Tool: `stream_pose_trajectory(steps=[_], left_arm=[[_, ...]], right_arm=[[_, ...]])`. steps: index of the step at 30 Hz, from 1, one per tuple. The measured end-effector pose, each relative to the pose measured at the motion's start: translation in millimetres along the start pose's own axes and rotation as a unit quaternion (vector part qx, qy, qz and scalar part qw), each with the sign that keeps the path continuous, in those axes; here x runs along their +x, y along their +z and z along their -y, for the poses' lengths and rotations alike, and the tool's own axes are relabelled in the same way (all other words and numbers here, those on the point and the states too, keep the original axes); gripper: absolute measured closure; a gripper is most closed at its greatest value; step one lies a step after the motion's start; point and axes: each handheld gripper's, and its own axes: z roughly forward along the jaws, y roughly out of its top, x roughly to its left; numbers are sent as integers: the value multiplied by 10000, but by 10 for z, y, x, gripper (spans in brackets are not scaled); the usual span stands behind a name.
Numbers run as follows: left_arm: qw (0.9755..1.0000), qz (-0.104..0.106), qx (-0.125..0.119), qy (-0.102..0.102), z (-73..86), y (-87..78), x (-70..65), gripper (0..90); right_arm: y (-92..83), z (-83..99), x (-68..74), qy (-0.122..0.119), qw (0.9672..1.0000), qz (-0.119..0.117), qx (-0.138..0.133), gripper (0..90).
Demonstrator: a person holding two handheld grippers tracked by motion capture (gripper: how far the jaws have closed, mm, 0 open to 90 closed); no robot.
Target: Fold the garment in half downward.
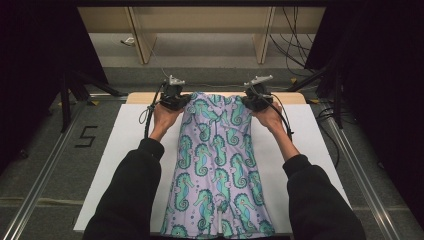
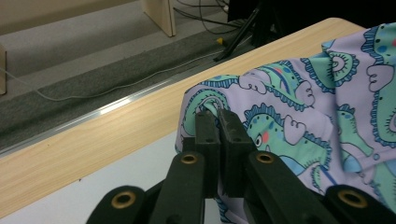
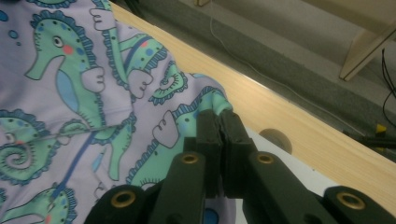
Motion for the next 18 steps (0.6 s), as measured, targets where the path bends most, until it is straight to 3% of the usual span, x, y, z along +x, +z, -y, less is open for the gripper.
stream_pose_trajectory(steps=[7, 14, 18], left_arm=[[9993, 207, -254, 177, 81, -283, -99, 872], [9969, 386, -486, 482, 231, -595, -253, 872], [9953, 494, -645, 533, 327, -781, -317, 872]], right_arm=[[-287, 56, 152, -251, 9991, -79, -344, 885], [-568, 207, 306, -479, 9966, -139, -651, 885], [-702, 290, 377, -613, 9952, -181, -737, 885]])
